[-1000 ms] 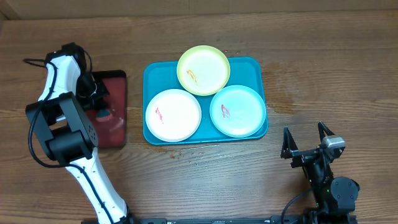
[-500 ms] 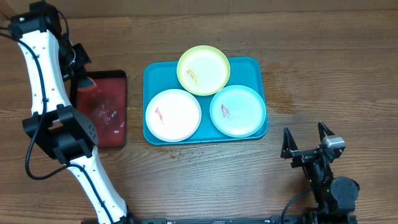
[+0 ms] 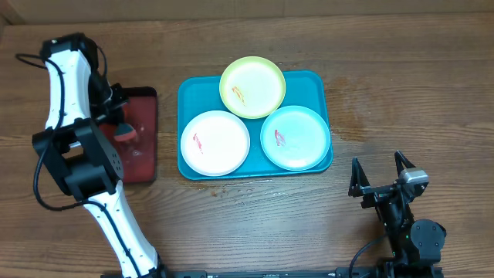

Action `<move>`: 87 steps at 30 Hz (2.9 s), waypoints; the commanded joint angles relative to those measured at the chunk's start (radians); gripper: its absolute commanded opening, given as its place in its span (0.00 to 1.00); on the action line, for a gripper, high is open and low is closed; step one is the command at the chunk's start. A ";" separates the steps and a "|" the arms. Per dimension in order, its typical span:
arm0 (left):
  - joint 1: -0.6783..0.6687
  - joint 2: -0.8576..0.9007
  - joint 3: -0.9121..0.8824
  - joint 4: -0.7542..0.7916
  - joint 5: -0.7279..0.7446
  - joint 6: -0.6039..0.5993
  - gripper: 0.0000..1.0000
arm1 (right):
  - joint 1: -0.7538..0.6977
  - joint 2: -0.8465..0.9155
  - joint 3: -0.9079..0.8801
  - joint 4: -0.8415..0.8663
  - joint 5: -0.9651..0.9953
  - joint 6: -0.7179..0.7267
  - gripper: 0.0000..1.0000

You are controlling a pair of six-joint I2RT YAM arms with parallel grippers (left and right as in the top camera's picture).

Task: Clean dirty plates on tray and stack at the side
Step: 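Lift the sponge with the left gripper and place it on the white plate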

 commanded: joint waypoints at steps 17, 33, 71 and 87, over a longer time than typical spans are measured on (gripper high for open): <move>-0.032 -0.230 -0.321 0.269 -0.031 -0.092 0.04 | -0.005 -0.012 -0.010 0.004 0.005 -0.006 1.00; -0.082 -0.362 -0.122 0.065 0.155 0.019 0.04 | -0.005 -0.012 -0.010 0.004 0.005 -0.006 1.00; -0.618 -0.365 -0.714 0.663 0.020 -0.244 0.50 | -0.005 -0.012 -0.010 0.004 0.005 -0.006 1.00; -0.320 -0.442 -0.186 0.299 0.090 -0.211 0.64 | -0.004 -0.012 -0.010 0.068 -0.017 0.014 1.00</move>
